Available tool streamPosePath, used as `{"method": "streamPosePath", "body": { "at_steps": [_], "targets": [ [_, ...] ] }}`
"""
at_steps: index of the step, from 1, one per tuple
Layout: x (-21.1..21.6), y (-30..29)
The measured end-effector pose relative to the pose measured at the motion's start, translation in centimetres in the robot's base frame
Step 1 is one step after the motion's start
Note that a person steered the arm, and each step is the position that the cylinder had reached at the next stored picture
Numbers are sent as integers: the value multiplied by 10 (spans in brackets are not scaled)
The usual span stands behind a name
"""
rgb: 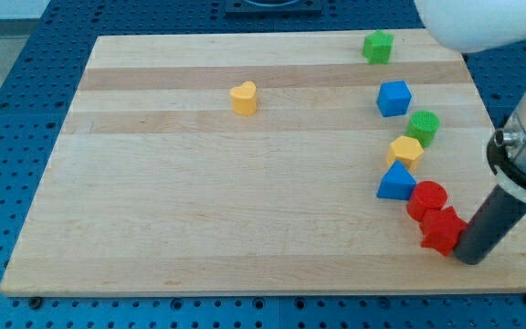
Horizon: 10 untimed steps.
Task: Slide the red star closer to the yellow heart
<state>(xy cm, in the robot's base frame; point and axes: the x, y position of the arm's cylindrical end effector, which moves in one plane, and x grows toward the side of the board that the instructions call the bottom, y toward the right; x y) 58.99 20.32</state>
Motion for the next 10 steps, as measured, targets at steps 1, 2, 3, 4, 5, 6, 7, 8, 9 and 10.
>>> {"method": "streamPosePath", "body": {
  "at_steps": [1, 2, 3, 4, 5, 6, 7, 8, 9, 10],
  "targets": [
    [-5, -3],
    [-17, -3],
    [-30, -3],
    [-44, -8],
    [-57, -33],
    [-61, -75],
    [-61, -129],
    [-61, -158],
    [-53, -203],
    [-52, -241]
  ]
}}
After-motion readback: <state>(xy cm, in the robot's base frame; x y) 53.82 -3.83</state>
